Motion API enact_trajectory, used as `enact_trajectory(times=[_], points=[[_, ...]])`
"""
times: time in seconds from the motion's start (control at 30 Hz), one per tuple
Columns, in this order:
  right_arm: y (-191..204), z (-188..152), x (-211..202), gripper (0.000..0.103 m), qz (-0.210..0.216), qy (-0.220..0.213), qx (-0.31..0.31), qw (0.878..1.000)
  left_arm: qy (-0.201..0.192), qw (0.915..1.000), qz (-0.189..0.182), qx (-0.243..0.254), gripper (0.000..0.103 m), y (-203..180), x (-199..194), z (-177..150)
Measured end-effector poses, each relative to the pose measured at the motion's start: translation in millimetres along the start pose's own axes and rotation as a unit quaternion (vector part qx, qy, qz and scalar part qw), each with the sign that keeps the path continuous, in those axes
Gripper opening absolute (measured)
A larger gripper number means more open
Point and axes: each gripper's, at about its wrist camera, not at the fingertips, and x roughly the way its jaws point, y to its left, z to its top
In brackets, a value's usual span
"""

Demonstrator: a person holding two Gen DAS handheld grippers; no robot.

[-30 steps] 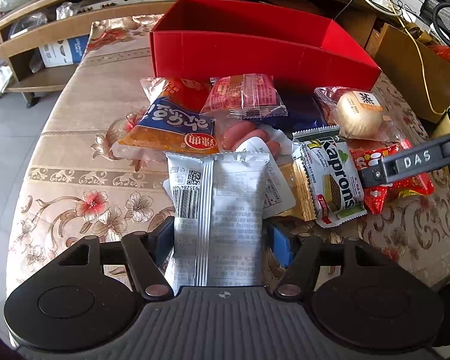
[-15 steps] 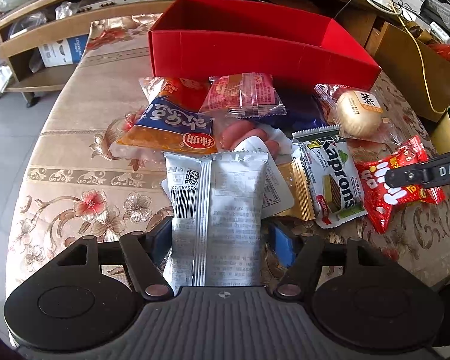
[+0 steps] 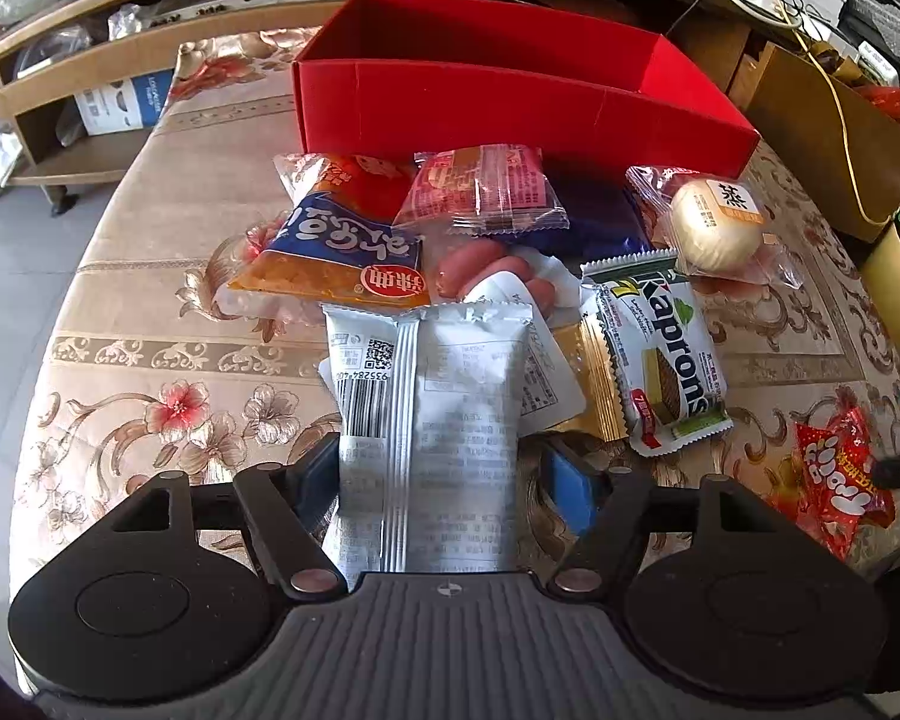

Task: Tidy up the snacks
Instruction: 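Close the left tool on the white packet while the right tool grasps the red Trolli bag, then lift both held packets and carry them over the red box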

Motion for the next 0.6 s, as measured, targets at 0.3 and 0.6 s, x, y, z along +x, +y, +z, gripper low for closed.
enact_trajectory(times=[0.3, 0.6], points=[[60.5, 10.2, 27.6, 0.08, -0.01, 0.016, -0.258, 0.966, 0.003, 1.0, 0.006, 0.007, 0.078, -2.6, -0.8, -2.3], [16.6, 13.8, 33.9, 0.061, 0.052, -0.003, -0.037, 0.998, 0.01, 0.9998, 0.007, 0.017, 0.077, -4.1, -1.8, -1.4]])
